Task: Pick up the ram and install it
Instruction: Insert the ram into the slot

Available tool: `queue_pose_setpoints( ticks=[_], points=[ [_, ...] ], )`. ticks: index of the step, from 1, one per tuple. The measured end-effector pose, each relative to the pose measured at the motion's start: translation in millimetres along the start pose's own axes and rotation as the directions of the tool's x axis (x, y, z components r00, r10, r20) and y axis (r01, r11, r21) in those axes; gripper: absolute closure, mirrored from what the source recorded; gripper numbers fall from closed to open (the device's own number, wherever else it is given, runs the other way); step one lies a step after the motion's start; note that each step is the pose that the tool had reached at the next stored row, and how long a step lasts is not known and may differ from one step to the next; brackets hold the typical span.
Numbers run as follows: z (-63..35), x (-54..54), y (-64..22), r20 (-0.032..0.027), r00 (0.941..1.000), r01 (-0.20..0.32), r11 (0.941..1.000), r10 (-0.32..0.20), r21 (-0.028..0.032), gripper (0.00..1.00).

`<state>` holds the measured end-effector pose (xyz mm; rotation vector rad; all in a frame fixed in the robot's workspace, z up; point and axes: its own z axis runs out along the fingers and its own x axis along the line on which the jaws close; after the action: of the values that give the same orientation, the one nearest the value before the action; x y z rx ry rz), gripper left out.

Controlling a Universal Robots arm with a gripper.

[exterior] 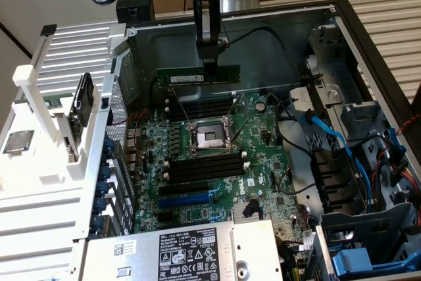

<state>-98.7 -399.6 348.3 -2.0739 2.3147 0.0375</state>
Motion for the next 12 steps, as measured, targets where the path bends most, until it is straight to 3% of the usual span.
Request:
queue_pose_setpoints(
  ticks=[12],
  points=[
    [1.1, 0.7, -0.4, -0.0001, 1.0, 0.007, 1.0, -0.007, 0.0001, 0.88]
  ],
)
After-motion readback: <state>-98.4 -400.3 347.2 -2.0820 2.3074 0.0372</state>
